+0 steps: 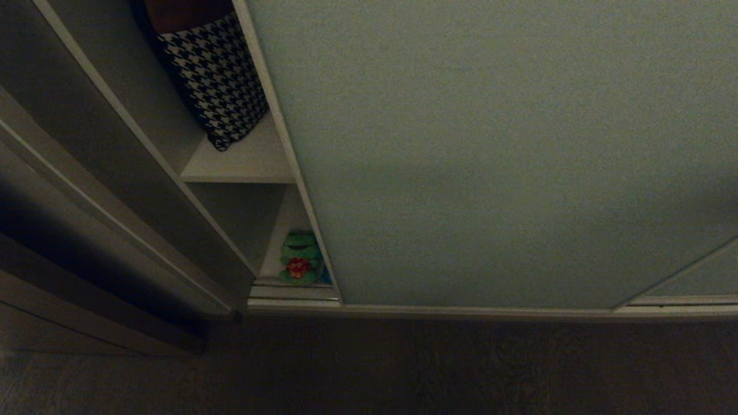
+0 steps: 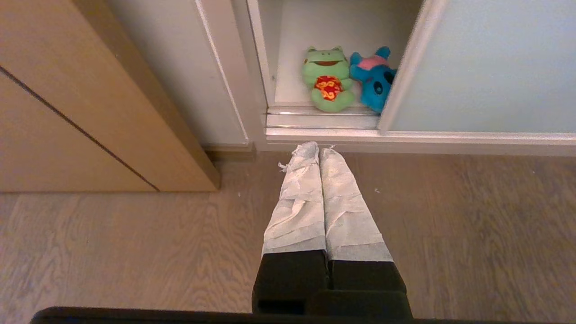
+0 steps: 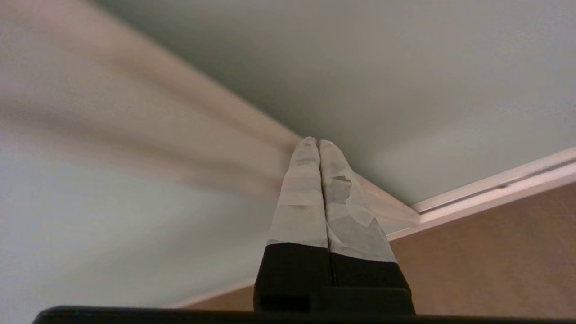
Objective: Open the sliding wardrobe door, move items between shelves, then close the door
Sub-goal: Close the door
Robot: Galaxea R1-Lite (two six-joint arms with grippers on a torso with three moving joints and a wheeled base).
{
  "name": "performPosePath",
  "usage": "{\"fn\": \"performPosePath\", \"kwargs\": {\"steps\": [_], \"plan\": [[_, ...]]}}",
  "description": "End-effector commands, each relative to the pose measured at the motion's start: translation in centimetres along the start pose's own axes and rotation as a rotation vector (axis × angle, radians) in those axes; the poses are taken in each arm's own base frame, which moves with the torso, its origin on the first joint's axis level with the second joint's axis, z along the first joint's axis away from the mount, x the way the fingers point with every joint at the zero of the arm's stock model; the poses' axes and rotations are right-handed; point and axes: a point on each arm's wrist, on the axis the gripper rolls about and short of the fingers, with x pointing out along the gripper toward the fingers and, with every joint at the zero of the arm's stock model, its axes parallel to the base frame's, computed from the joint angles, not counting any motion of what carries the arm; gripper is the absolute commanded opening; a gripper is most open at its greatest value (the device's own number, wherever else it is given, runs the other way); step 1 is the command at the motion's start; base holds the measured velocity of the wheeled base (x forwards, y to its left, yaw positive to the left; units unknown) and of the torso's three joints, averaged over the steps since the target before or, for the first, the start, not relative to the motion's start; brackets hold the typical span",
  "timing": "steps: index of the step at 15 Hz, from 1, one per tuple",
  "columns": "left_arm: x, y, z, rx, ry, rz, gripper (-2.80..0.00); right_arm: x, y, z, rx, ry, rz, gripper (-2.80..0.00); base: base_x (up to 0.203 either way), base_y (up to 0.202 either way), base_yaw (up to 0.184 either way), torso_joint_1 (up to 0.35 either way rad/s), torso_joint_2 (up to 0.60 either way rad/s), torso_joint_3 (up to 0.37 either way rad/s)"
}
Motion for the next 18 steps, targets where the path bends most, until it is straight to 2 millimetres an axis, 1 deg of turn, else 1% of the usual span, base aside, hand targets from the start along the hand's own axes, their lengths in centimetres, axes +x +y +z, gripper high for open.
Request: {"fn": "performPosePath", "kwargs": {"steps": [1, 3, 5, 11, 14, 16, 18], "plan": [[0.0, 0.0, 0.0, 0.0, 0.002, 0.0, -2.8, -0.2, 1.5, -0.1, -0.008, 0.005, 0.02, -2.8, 0.0, 0.0, 0.0, 0.0, 0.0, 0.0], [0.0, 0.0, 0.0, 0.0, 0.0, 0.0, -2.8, -0.2, 2.4, -0.8, 0.001, 0.024, 0.035, -2.8, 0.0, 0.0, 0.0, 0.0, 0.0, 0.0], [0.0, 0.0, 0.0, 0.0, 0.001, 0.0, -2.8, -0.7, 3.1, -1.4, 0.01, 0.04, 0.051, -2.8, 0.0, 0.0, 0.0, 0.0, 0.0, 0.0], [0.0, 0.0, 0.0, 0.0, 0.0, 0.0, -2.8, -4.0, 6.5, -2.7, 0.008, 0.083, 0.148, -2.8, 0.0, 0.0, 0.0, 0.0, 0.0, 0.0], [0.0, 0.0, 0.0, 0.0, 0.002, 0.0, -2.8, -5.9, 9.5, -1.8, -0.041, 0.038, 0.133, -2.8, 0.0, 0.0, 0.0, 0.0, 0.0, 0.0], [0.0, 0.0, 0.0, 0.0, 0.0, 0.0, -2.8, -7.4, 12.1, -1.2, -0.084, -0.023, 0.073, -2.8, 0.0, 0.0, 0.0, 0.0, 0.0, 0.0], [0.0, 0.0, 0.0, 0.0, 0.002, 0.0, -2.8, -8.5, 14.4, -1.4, -0.132, -0.083, -0.001, -2.8, 0.0, 0.0, 0.0, 0.0, 0.0, 0.0]]}}
